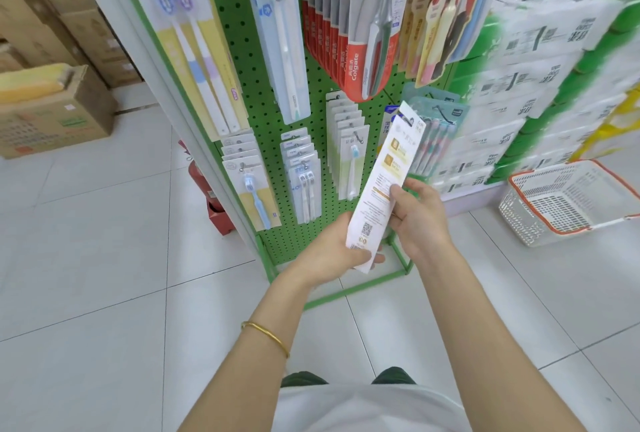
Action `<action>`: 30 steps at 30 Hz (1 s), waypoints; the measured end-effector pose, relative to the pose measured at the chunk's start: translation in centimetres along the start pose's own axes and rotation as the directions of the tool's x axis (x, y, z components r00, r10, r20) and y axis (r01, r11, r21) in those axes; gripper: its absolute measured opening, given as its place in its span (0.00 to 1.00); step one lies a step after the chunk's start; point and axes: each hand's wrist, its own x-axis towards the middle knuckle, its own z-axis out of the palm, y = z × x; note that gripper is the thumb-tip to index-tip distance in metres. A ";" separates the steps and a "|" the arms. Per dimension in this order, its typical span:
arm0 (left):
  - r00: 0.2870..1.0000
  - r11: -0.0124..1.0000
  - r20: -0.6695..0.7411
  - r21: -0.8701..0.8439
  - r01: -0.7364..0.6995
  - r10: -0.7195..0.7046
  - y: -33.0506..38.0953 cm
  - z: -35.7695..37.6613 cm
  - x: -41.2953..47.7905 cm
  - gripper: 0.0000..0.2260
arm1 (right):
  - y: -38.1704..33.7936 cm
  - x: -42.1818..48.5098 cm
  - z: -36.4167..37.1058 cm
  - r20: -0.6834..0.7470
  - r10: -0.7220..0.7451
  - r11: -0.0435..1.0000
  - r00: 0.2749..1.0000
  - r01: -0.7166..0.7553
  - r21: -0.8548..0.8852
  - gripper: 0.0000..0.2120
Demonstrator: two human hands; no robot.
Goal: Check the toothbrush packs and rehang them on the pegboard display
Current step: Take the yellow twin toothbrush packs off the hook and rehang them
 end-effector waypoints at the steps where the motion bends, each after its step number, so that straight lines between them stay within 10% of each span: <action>1: 1.000 1.000 -0.020 -0.016 0.010 -0.010 -0.1 -0.1 0.0 0.20 | -0.1 -0.1 0.0 0.032 -0.003 1.000 0.999 0.004 -0.029 0.06; 9: 0.958 0.996 -0.282 0.062 0.060 -0.040 -0.3 -0.6 1.0 0.05 | -0.7 -0.9 1.0 0.193 -0.044 0.989 0.980 0.069 -0.128 0.04; 30: 0.706 0.950 -0.671 -0.007 -0.312 0.227 7.7 -6.4 3.1 0.06 | -0.6 -0.8 0.6 0.558 0.082 0.957 0.826 0.090 -0.275 0.10</action>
